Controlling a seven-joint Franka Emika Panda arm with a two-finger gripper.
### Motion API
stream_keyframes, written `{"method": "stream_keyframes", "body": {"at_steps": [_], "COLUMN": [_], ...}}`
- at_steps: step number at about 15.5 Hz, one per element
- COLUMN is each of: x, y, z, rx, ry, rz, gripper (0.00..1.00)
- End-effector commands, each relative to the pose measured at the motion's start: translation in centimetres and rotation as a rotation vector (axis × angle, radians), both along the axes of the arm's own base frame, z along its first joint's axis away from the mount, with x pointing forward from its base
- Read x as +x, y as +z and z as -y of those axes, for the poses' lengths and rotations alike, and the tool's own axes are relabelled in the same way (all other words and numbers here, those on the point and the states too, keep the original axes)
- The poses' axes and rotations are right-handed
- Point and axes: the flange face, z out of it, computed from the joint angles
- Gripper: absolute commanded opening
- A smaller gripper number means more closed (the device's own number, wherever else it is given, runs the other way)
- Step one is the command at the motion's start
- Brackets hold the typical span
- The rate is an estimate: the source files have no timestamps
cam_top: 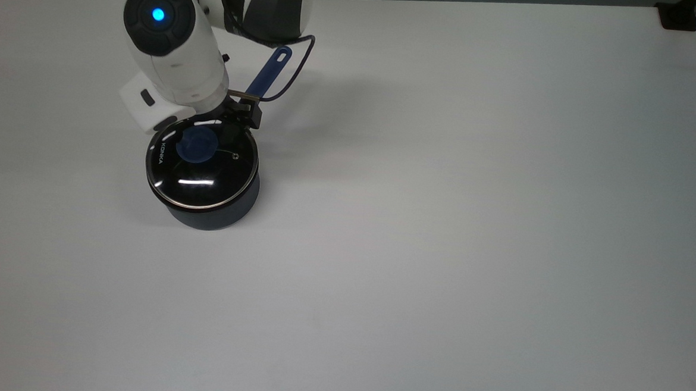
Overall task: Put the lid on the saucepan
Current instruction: 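Open the gripper to release the lid knob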
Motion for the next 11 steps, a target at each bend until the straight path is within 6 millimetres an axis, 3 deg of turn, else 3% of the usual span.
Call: {"method": "stream_keyframes", "body": {"at_steps": [1, 7, 11], "x": [-1.4, -1.3, -2.0], "y": [-0.9, -0.3, 3.5], "z": [-0.4, -0.4, -0.2], "rx": [0.023, 0.027, 0.037], "ry": [0.047, 0.045, 0.041], "rz": [-0.038, -0.025, 0.029], "gripper": [1.0, 1.0, 1.0]}}
